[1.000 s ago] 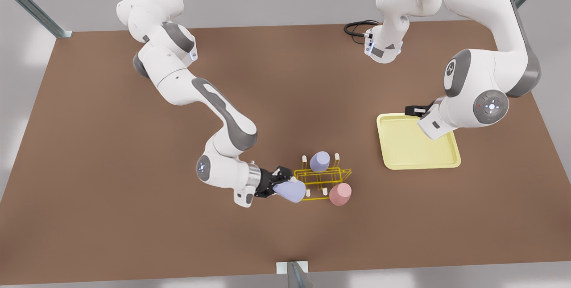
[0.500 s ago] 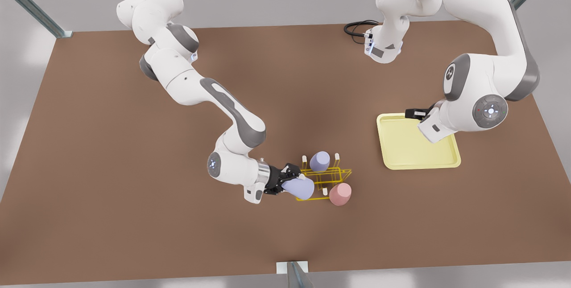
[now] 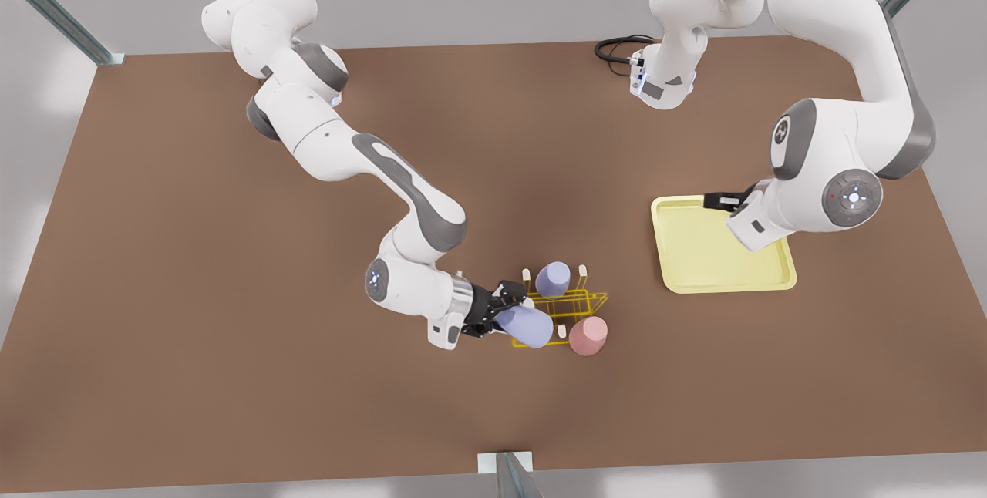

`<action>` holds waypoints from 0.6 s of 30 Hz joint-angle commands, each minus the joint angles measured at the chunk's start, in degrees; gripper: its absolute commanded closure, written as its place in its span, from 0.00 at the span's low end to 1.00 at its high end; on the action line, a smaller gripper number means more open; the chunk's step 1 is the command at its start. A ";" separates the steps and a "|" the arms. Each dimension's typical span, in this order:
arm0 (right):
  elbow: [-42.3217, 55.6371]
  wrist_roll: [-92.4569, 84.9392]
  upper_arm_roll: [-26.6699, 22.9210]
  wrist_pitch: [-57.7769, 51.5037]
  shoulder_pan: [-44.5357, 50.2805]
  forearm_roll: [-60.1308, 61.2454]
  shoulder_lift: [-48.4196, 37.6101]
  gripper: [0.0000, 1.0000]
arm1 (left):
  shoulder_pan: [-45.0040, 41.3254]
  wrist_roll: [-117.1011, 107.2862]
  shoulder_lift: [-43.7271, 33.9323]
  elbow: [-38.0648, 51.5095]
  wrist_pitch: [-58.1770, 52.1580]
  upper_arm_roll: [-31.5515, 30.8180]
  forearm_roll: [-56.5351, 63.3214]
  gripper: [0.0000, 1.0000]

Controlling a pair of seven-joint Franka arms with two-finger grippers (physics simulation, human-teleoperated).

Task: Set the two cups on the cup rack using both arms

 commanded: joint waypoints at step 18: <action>-33.90 17.85 -25.81 -61.70 -17.97 -26.49 -57.68 0.00 | 1.41 7.24 -0.33 2.31 -0.25 -0.49 -0.35 0.00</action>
